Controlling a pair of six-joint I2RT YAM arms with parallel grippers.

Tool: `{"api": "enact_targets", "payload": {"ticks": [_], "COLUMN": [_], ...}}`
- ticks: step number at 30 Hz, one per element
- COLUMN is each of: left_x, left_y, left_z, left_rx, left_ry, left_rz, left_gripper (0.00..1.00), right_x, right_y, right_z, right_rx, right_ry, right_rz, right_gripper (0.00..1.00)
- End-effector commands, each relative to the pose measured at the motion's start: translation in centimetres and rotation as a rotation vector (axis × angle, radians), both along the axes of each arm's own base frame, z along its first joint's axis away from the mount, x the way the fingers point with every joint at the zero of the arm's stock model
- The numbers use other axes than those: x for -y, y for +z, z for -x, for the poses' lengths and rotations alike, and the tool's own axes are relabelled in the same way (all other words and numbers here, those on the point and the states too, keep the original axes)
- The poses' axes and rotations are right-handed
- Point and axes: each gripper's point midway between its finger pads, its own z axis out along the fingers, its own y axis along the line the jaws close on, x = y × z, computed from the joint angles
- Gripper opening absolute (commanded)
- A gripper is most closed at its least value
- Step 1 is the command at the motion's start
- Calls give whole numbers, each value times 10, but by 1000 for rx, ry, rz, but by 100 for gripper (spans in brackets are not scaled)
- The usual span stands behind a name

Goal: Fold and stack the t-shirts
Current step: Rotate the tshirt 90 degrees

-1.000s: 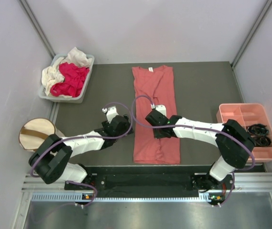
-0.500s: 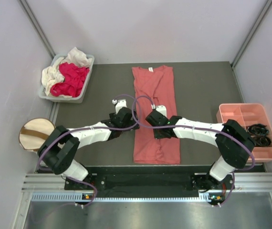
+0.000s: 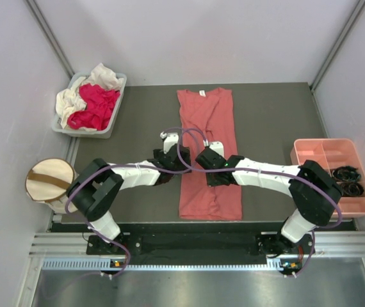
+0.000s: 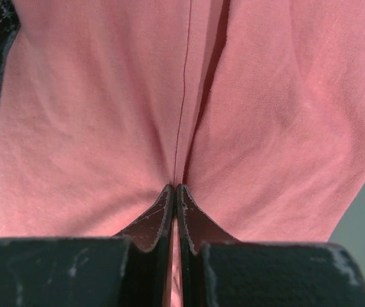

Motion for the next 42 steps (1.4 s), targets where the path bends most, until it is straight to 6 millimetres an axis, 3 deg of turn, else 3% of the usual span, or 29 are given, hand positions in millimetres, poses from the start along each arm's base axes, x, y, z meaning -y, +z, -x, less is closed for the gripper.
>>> {"api": "enact_targets", "payload": {"ticks": [1, 9, 16, 20, 26, 28, 32, 35, 42], "left_x": [-16, -42, -47, -47, -45, -45, -46, -47, -55], "left_y": [-47, -66, -74, -75, -73, -73, -72, -72, -61], "left_z": [32, 53, 64, 65, 65, 64, 64, 65, 70], "left_rx": [-143, -190, -218, -223, -218, -219, -218, -217, -211], "left_ry": [-1, 40, 51, 57, 55, 54, 59, 64, 90], "left_rz": [-127, -277, -271, -262, -261, -261, -263, -269, -262], "left_gripper": [99, 99, 99, 99, 99, 99, 99, 99, 99], "right_x": [0, 2, 6, 14, 24, 25, 26, 33, 46], "right_y": [5, 5, 12, 31, 38, 36, 31, 29, 42], "right_z": [5, 6, 5, 3, 5, 7, 11, 13, 7], "right_rx": [15, 16, 35, 86, 94, 86, 66, 64, 122], "right_ry": [-2, -9, -39, -76, -94, -93, -93, -113, -177], "right_rz": [-17, -18, -26, -50, -31, -27, -21, 2, 9], "right_gripper": [0, 0, 0, 0, 0, 4, 26, 36, 43]}}
